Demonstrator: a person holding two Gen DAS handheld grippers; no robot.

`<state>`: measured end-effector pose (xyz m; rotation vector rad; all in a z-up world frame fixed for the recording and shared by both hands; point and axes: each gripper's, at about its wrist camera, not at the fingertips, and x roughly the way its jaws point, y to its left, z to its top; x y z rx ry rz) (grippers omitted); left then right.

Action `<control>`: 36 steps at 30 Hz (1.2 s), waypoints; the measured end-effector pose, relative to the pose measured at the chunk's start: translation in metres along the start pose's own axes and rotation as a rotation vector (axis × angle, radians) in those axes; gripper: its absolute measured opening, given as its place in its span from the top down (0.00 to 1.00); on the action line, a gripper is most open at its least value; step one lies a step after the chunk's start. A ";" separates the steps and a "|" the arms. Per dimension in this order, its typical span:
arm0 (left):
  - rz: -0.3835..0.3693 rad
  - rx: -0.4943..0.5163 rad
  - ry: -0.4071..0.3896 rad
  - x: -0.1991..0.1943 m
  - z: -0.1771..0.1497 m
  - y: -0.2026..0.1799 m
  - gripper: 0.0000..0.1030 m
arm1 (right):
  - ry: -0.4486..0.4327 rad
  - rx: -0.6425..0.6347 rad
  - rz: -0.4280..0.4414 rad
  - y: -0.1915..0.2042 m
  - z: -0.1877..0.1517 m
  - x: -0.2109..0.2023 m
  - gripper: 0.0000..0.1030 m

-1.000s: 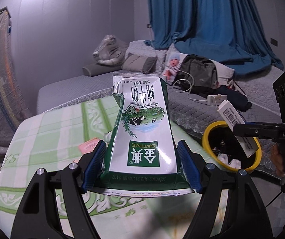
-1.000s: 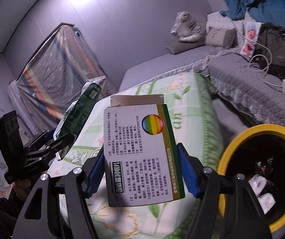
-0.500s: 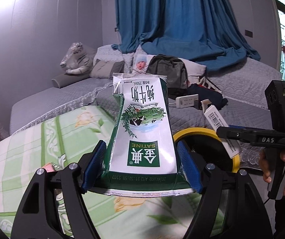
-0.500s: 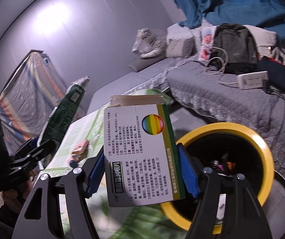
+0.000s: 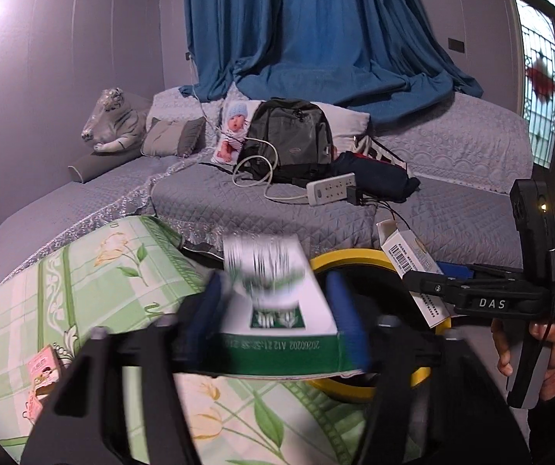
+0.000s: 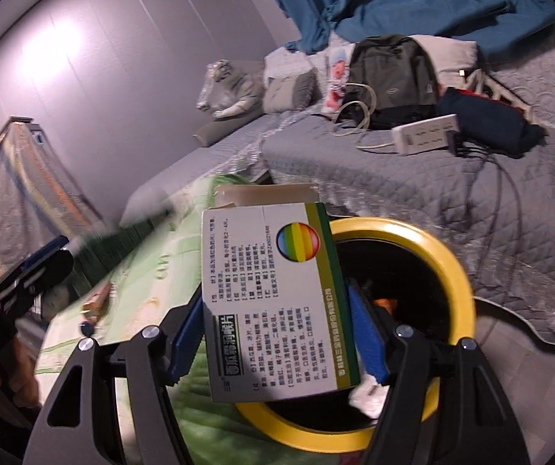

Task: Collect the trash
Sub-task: 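Carry the medicine box and milk carton over the bin with both grippers, then open both grippers over the bin, dropping the carton and medicine box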

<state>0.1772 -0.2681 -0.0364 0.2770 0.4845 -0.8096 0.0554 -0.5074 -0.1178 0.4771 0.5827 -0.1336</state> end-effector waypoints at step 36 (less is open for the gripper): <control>0.111 -0.171 -0.087 -0.051 -0.005 0.066 0.08 | 0.027 -0.013 -0.183 0.000 0.002 0.021 0.14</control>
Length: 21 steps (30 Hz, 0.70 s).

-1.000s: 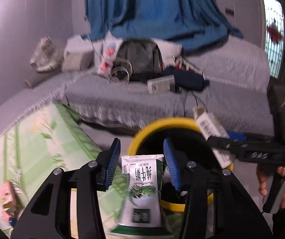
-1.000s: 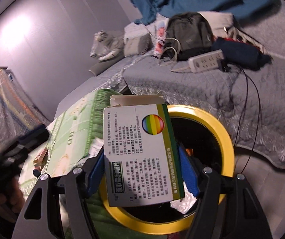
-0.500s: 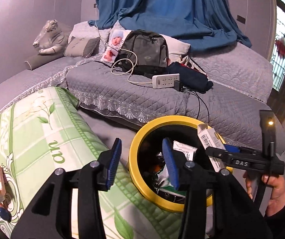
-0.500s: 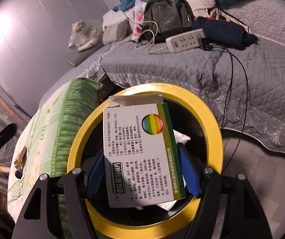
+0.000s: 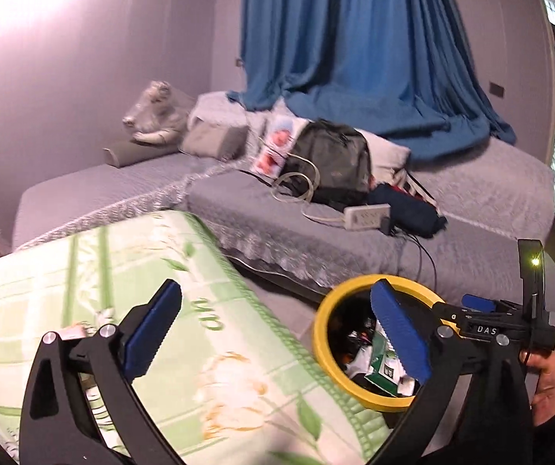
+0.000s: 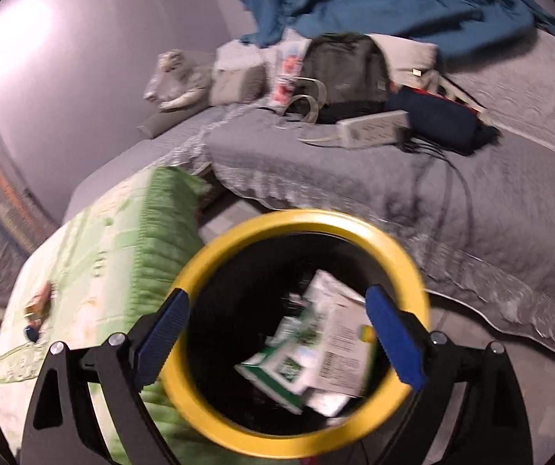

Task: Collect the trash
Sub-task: 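Open both grippers over the bin, dropping the carton and medicine box, then grasp the pink cream box with the right gripper while the left gripper approaches the pink tube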

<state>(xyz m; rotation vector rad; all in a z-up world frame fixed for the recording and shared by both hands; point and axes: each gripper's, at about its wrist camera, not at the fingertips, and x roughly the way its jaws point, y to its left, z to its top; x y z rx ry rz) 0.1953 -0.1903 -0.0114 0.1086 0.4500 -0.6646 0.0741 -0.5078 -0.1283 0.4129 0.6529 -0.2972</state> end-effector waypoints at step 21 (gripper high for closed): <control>0.466 -0.373 0.002 -0.141 -0.107 0.231 0.08 | 0.314 -0.555 0.466 0.349 0.020 0.078 0.09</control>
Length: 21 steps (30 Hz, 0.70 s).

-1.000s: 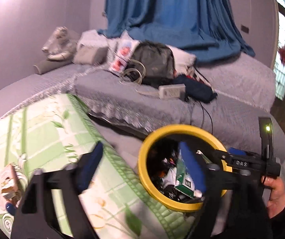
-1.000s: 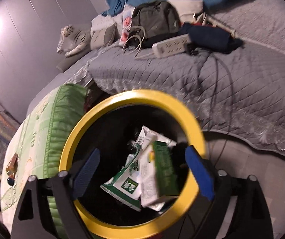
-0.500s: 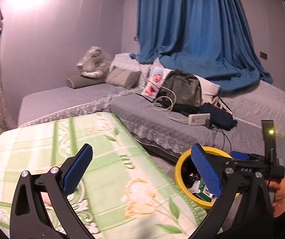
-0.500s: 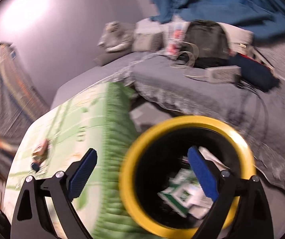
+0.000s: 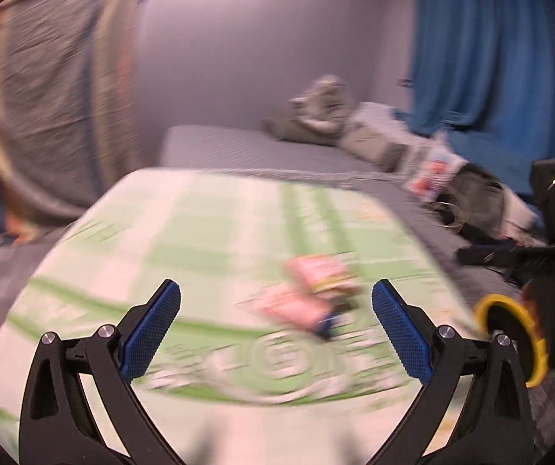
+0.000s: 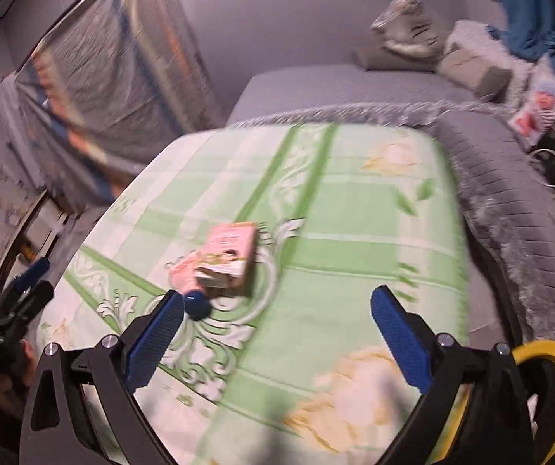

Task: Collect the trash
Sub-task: 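Grasp the pink cream box with the right gripper while the left gripper approaches the pink tube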

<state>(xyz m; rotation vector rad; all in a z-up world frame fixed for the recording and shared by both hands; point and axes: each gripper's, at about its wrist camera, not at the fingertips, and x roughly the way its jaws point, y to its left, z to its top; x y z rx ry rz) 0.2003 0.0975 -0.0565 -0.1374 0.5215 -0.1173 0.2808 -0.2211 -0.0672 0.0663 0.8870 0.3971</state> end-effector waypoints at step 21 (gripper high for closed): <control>-0.010 0.015 0.136 0.019 -0.036 0.038 0.08 | 0.418 -0.077 -0.105 0.068 0.040 0.191 0.29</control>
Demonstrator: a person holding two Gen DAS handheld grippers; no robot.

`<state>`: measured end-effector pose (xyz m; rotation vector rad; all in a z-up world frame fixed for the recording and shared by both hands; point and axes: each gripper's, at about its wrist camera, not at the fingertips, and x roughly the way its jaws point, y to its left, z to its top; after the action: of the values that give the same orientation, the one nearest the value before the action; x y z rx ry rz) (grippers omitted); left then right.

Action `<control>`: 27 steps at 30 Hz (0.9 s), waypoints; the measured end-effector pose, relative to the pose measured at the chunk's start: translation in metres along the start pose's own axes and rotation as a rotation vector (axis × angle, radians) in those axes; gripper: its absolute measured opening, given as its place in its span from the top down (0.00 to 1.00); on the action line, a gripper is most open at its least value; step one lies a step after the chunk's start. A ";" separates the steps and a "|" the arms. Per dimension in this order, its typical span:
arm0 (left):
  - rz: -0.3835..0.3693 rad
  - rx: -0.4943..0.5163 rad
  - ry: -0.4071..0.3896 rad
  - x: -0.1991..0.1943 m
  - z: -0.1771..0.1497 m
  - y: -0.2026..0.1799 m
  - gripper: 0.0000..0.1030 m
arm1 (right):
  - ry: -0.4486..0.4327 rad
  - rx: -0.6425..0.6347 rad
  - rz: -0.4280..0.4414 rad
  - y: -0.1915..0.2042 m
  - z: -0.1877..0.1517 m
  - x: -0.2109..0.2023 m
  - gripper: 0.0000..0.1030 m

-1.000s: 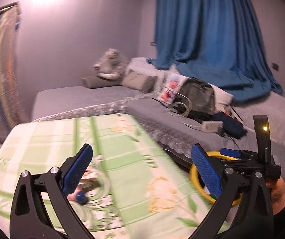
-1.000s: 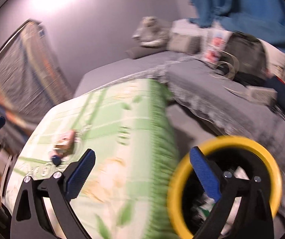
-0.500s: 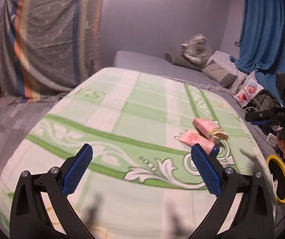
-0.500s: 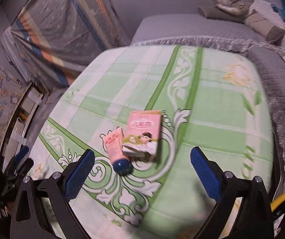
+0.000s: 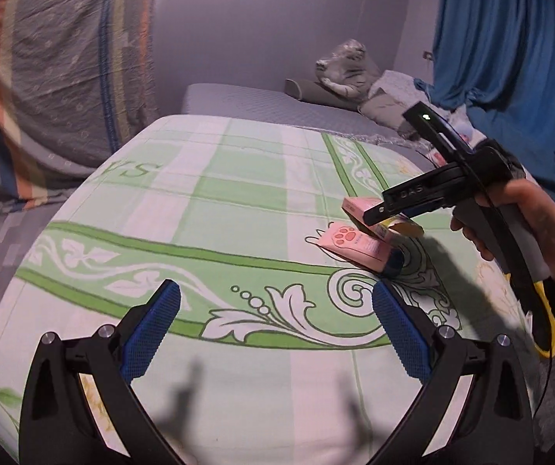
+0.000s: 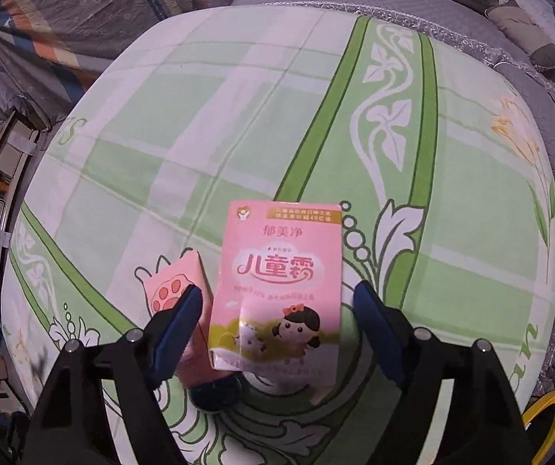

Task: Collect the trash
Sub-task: 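Grasp the pink cream box with the right gripper while the left gripper approaches the pink tube, then lift the pink box with the right gripper while the left gripper grasps the pink tube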

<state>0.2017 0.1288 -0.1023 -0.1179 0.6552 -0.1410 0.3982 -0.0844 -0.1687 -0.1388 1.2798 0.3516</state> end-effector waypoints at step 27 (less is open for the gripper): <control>-0.642 1.033 0.133 0.133 0.033 -0.107 0.08 | -0.289 0.262 0.286 -0.120 -0.188 -0.145 0.46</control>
<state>0.3163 0.0030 -0.1395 0.6908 0.5898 -1.0895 0.2315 -0.2782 -0.0951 0.3108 1.0476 0.4274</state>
